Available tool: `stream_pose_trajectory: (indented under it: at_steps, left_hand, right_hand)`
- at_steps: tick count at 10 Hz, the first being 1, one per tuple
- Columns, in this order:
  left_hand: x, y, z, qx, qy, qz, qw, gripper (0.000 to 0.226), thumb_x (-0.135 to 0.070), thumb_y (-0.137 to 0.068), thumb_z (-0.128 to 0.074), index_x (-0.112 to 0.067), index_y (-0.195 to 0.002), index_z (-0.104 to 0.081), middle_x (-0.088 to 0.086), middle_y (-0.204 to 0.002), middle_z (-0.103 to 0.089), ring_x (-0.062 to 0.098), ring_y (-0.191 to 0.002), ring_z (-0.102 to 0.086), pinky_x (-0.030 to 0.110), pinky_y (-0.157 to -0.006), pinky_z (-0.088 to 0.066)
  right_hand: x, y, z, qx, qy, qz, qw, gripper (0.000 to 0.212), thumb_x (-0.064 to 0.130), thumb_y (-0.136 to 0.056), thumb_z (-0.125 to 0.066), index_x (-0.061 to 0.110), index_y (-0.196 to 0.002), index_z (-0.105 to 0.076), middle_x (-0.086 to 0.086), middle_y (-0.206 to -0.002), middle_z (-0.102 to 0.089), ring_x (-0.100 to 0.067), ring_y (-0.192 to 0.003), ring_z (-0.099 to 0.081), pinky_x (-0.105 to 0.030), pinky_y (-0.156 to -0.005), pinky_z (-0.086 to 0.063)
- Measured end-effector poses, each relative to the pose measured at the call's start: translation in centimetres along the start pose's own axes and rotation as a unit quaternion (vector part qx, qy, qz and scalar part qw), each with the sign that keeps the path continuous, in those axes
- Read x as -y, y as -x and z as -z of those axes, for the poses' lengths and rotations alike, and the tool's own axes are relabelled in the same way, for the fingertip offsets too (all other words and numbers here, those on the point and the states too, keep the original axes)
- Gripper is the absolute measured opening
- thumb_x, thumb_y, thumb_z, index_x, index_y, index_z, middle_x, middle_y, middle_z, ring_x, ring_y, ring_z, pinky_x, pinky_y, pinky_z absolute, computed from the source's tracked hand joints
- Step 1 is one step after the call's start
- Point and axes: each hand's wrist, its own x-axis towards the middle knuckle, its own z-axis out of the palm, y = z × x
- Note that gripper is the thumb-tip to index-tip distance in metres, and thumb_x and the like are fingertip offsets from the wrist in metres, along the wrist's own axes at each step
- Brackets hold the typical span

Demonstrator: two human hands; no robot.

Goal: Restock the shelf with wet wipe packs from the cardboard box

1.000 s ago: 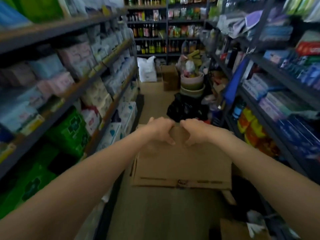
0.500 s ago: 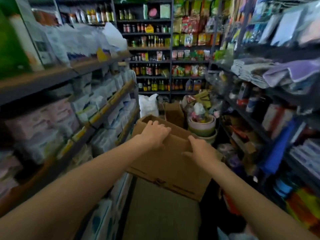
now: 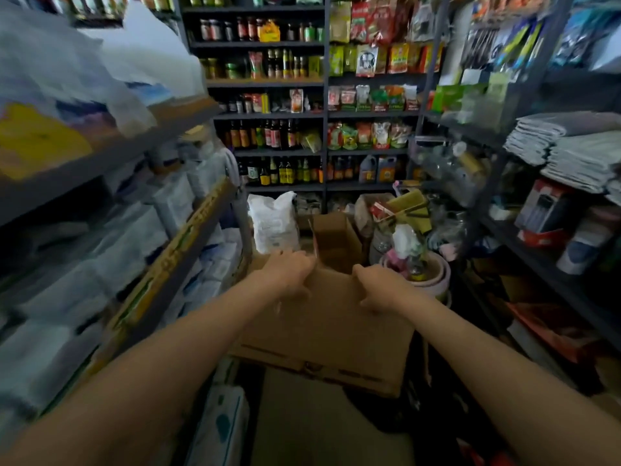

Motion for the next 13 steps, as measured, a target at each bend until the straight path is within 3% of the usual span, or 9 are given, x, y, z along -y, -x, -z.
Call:
stream_pose_trajectory:
  at_steps: [1,3,4,5,6,8,11,12,13]
  left_hand:
    - [3.4,-9.1,1.1,0.004,-0.009,-0.039,0.999,0.048,-0.036,-0.084,-0.062,-0.016,-0.124,-0.045,0.008,-0.130,-0.051,0.029,-0.120,-0.045,0.043,-0.104,-0.034]
    - [8.8,-28.0,1.6,-0.019,-0.020,-0.067,0.997,0.055,-0.033,-0.085,-0.061,-0.014,-0.133,-0.040,0.012,-0.138,-0.043,0.034,-0.130,-0.035,0.047,-0.111,-0.023]
    - [12.3,-37.7,0.5,-0.014,-0.016,-0.053,0.998,0.055,-0.031,-0.085,-0.062,-0.013,-0.132,-0.039,0.012,-0.138,-0.044,0.033,-0.130,-0.036,0.047,-0.112,-0.023]
    - [15.5,-46.5,-1.0,-0.012,-0.003,-0.032,0.999,0.056,-0.027,-0.086,-0.062,-0.012,-0.133,-0.037,0.012,-0.138,-0.042,0.034,-0.129,-0.036,0.045,-0.111,-0.026]
    - [18.8,-54.4,-3.0,-0.006,0.002,-0.014,1.000,0.055,-0.023,-0.086,-0.061,-0.013,-0.134,-0.035,0.011,-0.137,-0.042,0.032,-0.127,-0.037,0.043,-0.109,-0.028]
    - [25.9,-73.3,-7.3,0.013,-0.019,-0.023,0.999,0.057,-0.019,-0.086,-0.060,-0.013,-0.136,-0.031,0.011,-0.139,-0.039,0.032,-0.131,-0.034,0.044,-0.112,-0.024]
    - [31.7,-100.3,-17.7,0.111,-0.032,-0.077,0.990,0.054,-0.009,-0.090,-0.052,-0.008,-0.138,-0.029,0.016,-0.148,-0.026,0.034,-0.136,-0.026,0.044,-0.114,-0.022]
    - [31.0,-105.1,-19.6,0.130,0.000,-0.094,0.987,0.057,-0.012,-0.092,-0.050,-0.010,-0.141,-0.023,0.017,-0.153,-0.016,0.035,-0.140,-0.019,0.046,-0.117,-0.013]
    - [29.5,-106.7,-19.1,0.176,0.027,-0.094,0.980,0.062,-0.014,-0.090,-0.053,-0.013,-0.143,-0.021,0.015,-0.154,-0.013,0.036,-0.141,-0.016,0.050,-0.117,-0.007]
  right_hand:
    - [-2.9,-7.6,2.4,-0.003,0.014,-0.022,1.000,0.025,0.016,-0.086,-0.059,0.018,-0.104,-0.042,-0.006,-0.102,-0.055,-0.015,-0.074,-0.051,-0.021,-0.049,-0.034]
    - [-11.2,-25.3,6.4,0.005,0.026,-0.064,0.998,0.025,0.022,-0.084,-0.063,0.017,-0.107,-0.052,-0.005,-0.107,-0.059,-0.023,-0.094,-0.061,-0.028,-0.065,-0.048]
    - [-15.3,-35.4,7.3,-0.001,0.038,-0.080,0.996,0.011,0.019,-0.086,-0.061,0.017,-0.094,-0.053,-0.006,-0.101,-0.060,-0.022,-0.091,-0.063,-0.027,-0.064,-0.050]
    - [-18.2,-45.0,7.6,0.004,0.018,-0.093,0.995,0.012,0.010,-0.089,-0.056,0.011,-0.102,-0.058,-0.011,-0.107,-0.062,-0.026,-0.095,-0.064,-0.034,-0.078,-0.055]
    - [-20.5,-53.8,7.5,0.007,-0.004,-0.092,0.996,0.008,0.012,-0.088,-0.056,0.017,-0.094,-0.058,-0.006,-0.101,-0.064,-0.022,-0.091,-0.064,-0.034,-0.078,-0.054]
    - [-27.2,-72.6,5.2,-0.012,-0.063,-0.124,0.990,0.019,0.010,-0.089,-0.053,0.021,-0.104,-0.054,-0.001,-0.107,-0.059,-0.019,-0.096,-0.061,-0.034,-0.083,-0.053]
    - [-38.6,-98.3,-2.2,0.130,-0.136,-0.230,0.955,0.033,0.019,-0.099,-0.036,0.017,-0.132,-0.038,-0.007,-0.139,-0.039,-0.023,-0.125,-0.044,-0.039,-0.101,-0.037]
    - [-42.4,-101.2,-4.7,0.209,-0.154,-0.238,0.936,0.026,0.019,-0.099,-0.036,0.016,-0.123,-0.047,-0.010,-0.133,-0.047,-0.020,-0.110,-0.049,-0.032,-0.089,-0.039]
    - [-44.8,-101.1,-5.9,0.262,-0.189,-0.239,0.916,0.022,0.018,-0.097,-0.040,0.012,-0.114,-0.054,-0.009,-0.116,-0.055,-0.025,-0.110,-0.053,-0.029,-0.082,-0.043]
